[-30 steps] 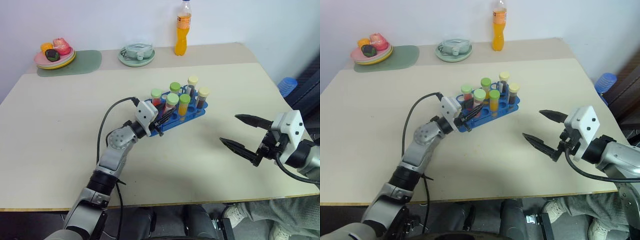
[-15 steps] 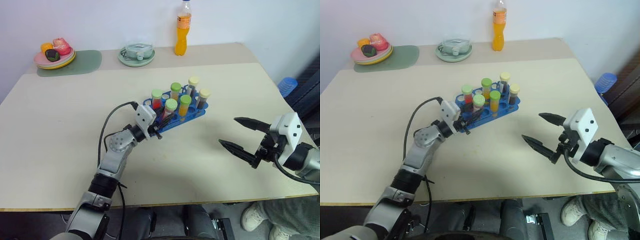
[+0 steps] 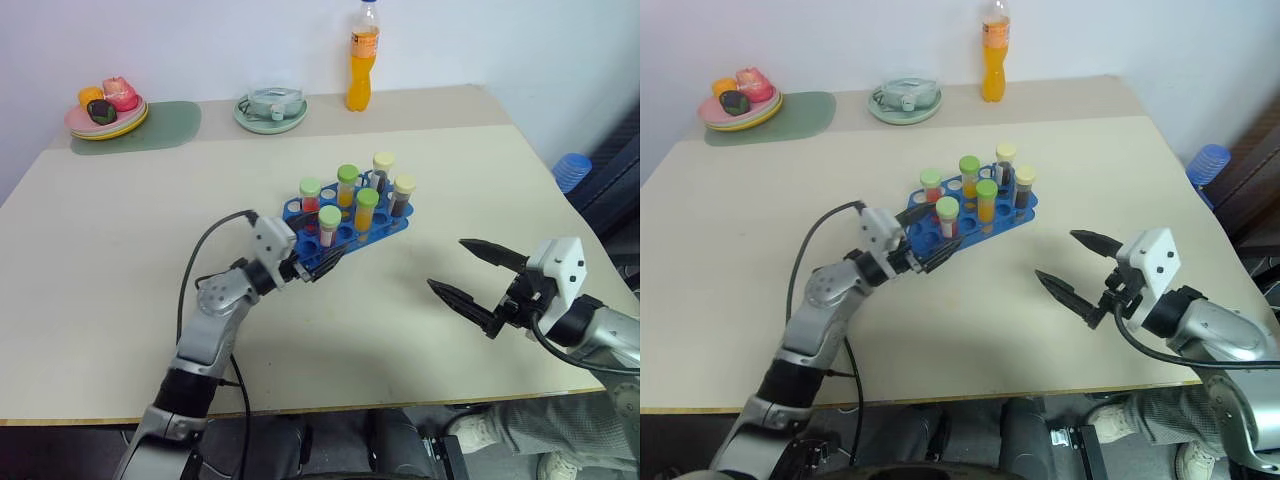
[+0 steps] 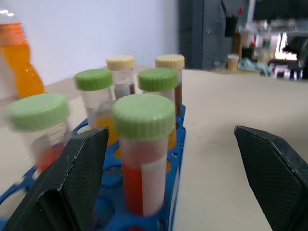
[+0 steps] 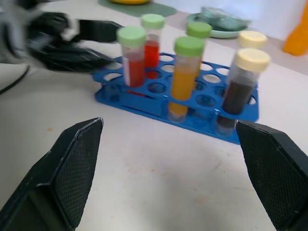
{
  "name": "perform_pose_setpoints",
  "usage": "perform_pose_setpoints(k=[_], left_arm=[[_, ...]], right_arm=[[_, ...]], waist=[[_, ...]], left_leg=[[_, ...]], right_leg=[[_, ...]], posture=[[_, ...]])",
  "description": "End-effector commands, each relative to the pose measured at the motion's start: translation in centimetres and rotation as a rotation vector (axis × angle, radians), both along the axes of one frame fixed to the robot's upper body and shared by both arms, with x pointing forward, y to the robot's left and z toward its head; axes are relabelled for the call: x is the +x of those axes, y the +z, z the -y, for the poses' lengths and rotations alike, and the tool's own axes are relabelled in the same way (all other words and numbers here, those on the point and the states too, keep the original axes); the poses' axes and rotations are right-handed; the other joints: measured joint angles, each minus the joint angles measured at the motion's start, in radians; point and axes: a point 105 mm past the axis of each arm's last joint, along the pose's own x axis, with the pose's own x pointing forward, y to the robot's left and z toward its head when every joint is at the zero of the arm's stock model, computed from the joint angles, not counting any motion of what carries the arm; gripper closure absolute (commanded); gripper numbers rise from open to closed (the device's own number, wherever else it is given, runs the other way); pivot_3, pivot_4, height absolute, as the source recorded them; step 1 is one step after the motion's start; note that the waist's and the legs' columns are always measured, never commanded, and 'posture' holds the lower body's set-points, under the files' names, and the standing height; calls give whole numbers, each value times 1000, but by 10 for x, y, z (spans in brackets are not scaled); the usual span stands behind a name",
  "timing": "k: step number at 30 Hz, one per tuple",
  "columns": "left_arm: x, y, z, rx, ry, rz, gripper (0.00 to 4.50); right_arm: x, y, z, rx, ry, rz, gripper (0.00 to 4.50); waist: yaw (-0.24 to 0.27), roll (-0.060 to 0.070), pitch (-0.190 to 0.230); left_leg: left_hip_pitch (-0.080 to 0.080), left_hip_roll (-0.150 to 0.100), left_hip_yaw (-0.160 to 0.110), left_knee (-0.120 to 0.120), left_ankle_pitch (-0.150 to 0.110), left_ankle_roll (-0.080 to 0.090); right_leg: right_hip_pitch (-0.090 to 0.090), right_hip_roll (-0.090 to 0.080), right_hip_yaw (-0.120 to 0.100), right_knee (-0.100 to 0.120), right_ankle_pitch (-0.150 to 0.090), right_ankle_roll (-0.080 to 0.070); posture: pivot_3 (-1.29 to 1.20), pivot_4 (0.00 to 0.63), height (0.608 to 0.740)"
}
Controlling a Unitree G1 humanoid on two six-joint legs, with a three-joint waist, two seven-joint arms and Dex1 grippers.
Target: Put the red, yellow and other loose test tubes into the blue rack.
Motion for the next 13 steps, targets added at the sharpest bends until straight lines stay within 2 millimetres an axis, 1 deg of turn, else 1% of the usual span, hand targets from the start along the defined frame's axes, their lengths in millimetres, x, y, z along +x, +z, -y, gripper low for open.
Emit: perform_pose_setpoints(k=[1, 5, 6, 10, 13], left_arm=[[-6, 9, -39, 29, 93, 37, 248], [-18, 6, -82, 55, 156, -11, 248], [-21, 5, -89, 65, 168, -21, 248], [-30, 3, -110, 88, 203, -59, 248], [-35, -2, -115, 101, 206, -113, 248]], right_arm=[[7, -1, 5, 9, -41, 49, 0], [11, -12, 12, 25, -78, 47, 0], [11, -15, 14, 26, -89, 47, 0], [12, -21, 21, 39, -120, 51, 0], [13, -27, 23, 38, -130, 50, 0]], waist=[[-1, 1, 0], [0, 1, -1], [2, 1, -1], [2, 1, -1], [0, 1, -1]], left_leg=[[0, 0, 0, 0, 0, 0], [0, 0, 0, -1, 0, 0], [0, 0, 0, 0, 0, 0], [0, 0, 0, 0, 0, 0], [1, 0, 0, -1, 0, 0]], right_leg=[[0, 0, 0, 0, 0, 0], [0, 0, 0, 0, 0, 0], [0, 0, 0, 0, 0, 0], [1, 0, 0, 0, 0, 0], [1, 0, 0, 0, 0, 0]], posture=[[0, 150, 740], [0, 150, 740], [0, 150, 740], [0, 150, 740], [0, 150, 740]])
